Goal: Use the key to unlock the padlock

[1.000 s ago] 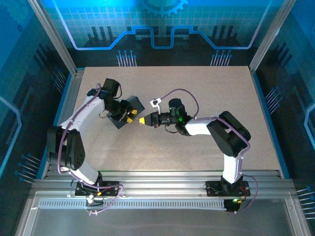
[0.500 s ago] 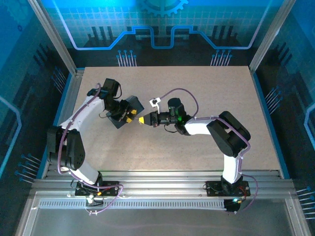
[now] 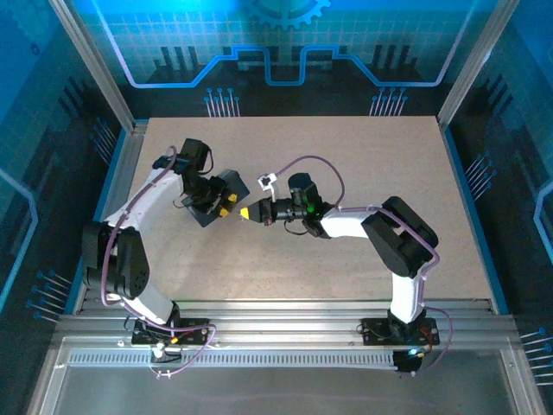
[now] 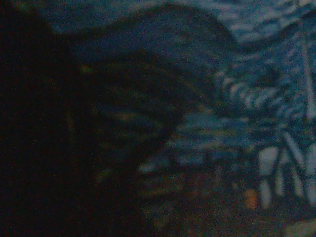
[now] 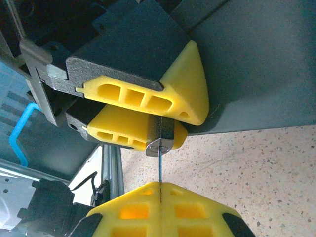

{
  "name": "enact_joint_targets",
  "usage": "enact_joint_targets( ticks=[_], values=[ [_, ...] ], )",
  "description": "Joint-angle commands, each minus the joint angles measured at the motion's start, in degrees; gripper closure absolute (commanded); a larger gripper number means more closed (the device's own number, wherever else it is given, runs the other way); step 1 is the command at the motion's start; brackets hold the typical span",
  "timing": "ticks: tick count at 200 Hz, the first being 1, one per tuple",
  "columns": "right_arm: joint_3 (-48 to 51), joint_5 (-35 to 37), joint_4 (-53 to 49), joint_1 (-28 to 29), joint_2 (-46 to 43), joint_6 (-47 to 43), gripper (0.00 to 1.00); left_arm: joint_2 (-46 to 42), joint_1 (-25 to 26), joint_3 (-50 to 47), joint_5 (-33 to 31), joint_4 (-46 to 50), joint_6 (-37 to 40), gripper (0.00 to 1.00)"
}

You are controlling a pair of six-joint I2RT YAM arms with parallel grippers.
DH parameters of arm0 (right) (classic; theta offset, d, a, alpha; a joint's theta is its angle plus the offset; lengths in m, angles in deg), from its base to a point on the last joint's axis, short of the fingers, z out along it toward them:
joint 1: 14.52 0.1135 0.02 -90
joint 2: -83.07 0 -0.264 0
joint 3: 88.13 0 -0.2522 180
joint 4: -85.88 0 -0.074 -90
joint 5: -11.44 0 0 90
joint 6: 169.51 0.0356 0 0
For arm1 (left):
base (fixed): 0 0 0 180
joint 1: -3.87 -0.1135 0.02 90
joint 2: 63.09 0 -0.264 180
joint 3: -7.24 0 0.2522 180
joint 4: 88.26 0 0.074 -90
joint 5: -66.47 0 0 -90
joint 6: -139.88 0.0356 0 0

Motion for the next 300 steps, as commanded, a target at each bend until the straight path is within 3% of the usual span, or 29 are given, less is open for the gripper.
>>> enact_joint_targets(
  ticks=[1,125,241,275,300],
  values=[
    [-2.41,1.54,3.19,1.49,0.15,1.17,1.0,-1.49,0.48,0.85,1.28,0.36,-0.36,1.0],
    [-7.74,3.03,3.69,2.98,3.22,3.66,1.0,-1.27,1.03,0.99,1.89,-0.07,-1.31,1.0],
    [-11.49,5.02,11.22,3.68,7.48,10.33,1.0,-4.51,1.05,-5.21,4.99,-8.46,-11.7,1.0],
    [-6.99,4.44,8.46,1.78,4.12,8.19,0.8,-5.35,-0.29,-5.47,3.2,-7.05,-10.92,1.0],
    [-3.55,3.83,7.41,-0.69,2.04,7.53,0.77,-5.74,-0.66,-5.78,2.08,-6.67,-10.95,1.0]
  ],
)
